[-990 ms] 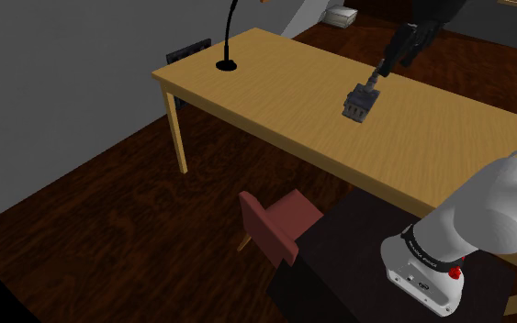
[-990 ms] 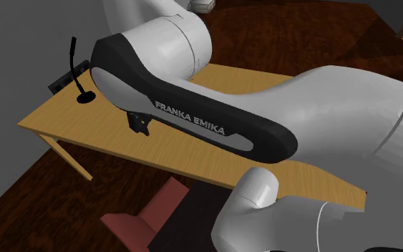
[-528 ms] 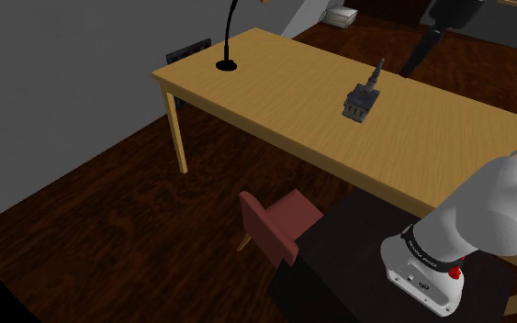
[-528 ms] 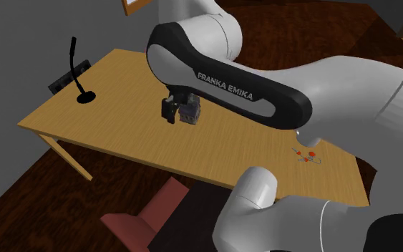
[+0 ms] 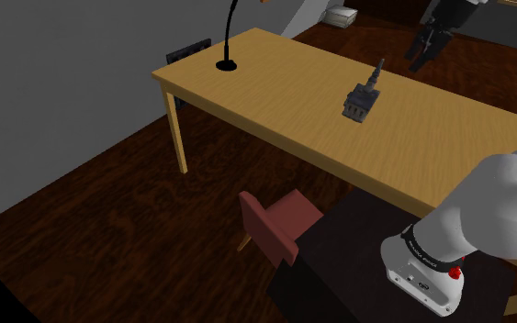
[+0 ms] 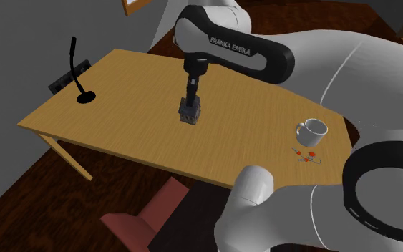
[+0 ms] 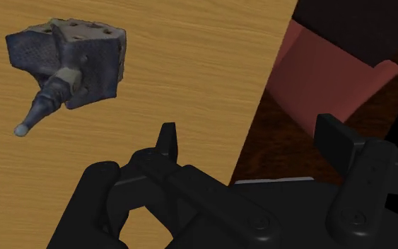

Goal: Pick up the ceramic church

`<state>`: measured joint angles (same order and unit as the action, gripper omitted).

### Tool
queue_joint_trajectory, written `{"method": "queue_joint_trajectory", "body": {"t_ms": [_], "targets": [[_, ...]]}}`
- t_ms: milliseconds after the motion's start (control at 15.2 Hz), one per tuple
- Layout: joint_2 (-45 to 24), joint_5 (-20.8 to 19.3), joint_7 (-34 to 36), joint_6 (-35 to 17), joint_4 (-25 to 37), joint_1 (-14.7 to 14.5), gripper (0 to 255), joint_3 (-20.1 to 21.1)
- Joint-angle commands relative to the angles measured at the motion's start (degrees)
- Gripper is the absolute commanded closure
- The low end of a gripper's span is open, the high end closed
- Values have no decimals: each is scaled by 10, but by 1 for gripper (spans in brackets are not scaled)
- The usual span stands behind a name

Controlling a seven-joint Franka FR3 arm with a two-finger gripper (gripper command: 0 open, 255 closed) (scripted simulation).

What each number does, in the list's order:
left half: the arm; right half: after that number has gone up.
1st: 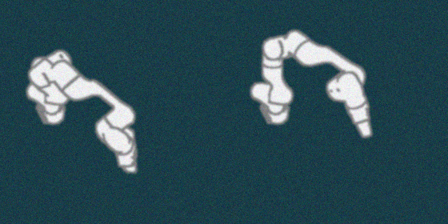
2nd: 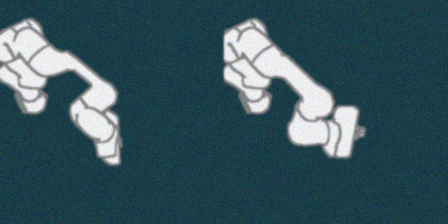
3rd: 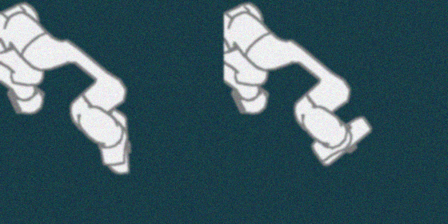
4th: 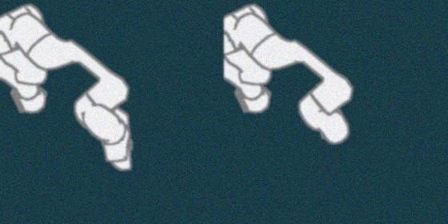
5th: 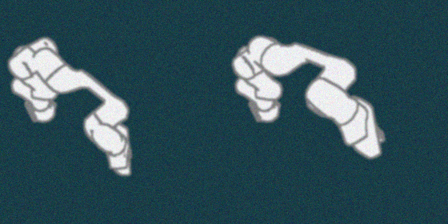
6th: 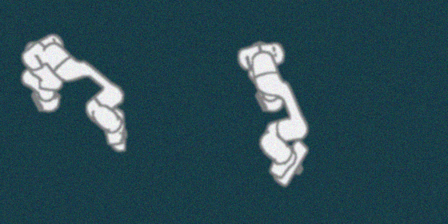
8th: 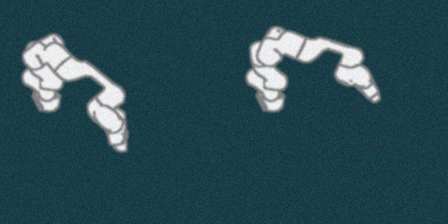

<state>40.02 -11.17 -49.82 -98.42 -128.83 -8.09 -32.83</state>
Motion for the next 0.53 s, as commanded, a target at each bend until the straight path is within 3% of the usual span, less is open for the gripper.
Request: {"method": "queue_joint_trajectory", "body": {"t_ms": [0, 264, 462], "targets": [[-35, 1, -79, -8, 31, -27, 0, -52], [-119, 30, -232, -14, 107, -102, 0, -164], [-206, 83, -361, -10, 178, -181, 0, -274]]}}
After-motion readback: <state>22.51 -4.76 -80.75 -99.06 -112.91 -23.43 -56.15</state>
